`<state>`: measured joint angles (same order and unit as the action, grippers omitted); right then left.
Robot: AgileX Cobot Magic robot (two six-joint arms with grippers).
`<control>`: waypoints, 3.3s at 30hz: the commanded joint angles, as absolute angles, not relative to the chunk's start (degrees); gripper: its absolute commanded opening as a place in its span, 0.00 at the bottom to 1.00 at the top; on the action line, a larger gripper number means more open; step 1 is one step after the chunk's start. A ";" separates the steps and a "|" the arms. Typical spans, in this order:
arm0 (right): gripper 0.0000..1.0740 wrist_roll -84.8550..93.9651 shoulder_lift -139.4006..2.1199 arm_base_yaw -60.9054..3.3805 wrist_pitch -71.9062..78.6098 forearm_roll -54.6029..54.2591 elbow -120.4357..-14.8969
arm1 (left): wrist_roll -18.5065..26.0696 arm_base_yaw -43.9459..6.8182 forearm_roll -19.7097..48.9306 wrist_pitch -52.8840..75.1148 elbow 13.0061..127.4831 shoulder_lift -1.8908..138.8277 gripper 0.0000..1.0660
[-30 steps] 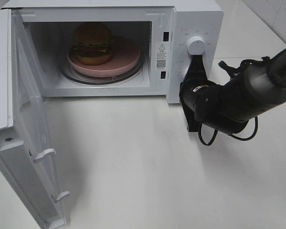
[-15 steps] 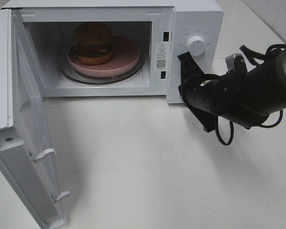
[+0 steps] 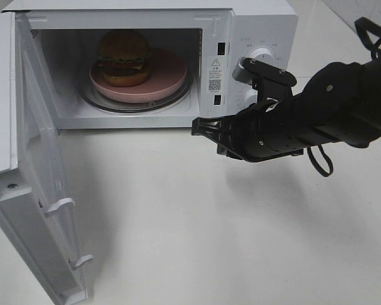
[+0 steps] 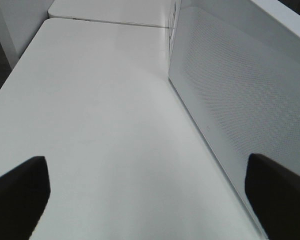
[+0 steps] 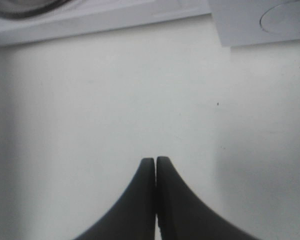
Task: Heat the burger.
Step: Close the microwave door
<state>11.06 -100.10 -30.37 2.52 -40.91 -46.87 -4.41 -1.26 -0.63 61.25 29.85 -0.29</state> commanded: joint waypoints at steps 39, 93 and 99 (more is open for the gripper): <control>0.85 0.00 -71.56 -26.18 -57.70 -1.49 -55.23 | -4.24 -1.09 -0.40 61.36 29.79 -0.52 0.92; 0.71 3.21 -6.47 1.03 -56.49 -9.11 -28.71 | -4.24 -1.09 -0.40 61.36 29.79 -0.52 0.92; 0.71 3.15 -2.75 3.04 -56.61 -9.05 -28.59 | -4.24 -1.09 -0.40 61.36 29.79 -0.52 0.92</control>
